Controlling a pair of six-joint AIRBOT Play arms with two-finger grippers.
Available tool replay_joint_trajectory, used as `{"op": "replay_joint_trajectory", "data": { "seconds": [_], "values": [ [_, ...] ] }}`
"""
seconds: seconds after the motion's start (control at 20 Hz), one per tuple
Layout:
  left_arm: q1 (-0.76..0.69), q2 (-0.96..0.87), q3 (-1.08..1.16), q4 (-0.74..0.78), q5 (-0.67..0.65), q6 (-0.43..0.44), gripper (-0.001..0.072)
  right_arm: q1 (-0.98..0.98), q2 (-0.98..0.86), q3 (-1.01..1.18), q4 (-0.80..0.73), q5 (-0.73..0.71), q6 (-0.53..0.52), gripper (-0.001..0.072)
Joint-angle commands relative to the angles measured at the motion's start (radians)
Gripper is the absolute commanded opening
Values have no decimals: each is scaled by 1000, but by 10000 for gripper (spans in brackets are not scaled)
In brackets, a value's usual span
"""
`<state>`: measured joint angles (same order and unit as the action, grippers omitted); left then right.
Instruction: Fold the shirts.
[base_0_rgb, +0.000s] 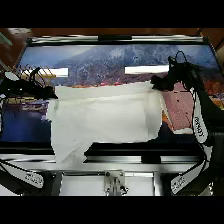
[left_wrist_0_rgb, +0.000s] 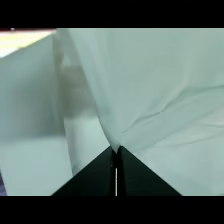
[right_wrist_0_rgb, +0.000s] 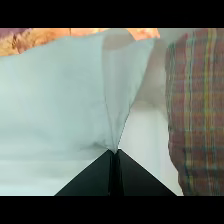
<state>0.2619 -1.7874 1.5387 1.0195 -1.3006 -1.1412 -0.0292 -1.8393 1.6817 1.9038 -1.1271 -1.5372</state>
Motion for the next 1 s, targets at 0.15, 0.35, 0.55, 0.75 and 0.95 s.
{"op": "replay_joint_trajectory", "data": {
  "seconds": [0.15,0.35,0.55,0.75,0.95],
  "values": [
    [-2,-16,4,115,-123,-75,33,0,-13,-1,-58,-126,19,47],
    [-28,-48,4,111,-137,-91,34,0,-39,-1,-50,-139,39,47],
    [-41,-58,9,110,-145,-97,187,-2,-36,0,-29,-156,35,298],
    [3,-45,117,111,-226,-142,511,-13,50,0,-34,-225,-58,449],
    [66,16,203,116,-359,-199,507,-67,164,-2,-113,-380,-84,450]
  ]
}}
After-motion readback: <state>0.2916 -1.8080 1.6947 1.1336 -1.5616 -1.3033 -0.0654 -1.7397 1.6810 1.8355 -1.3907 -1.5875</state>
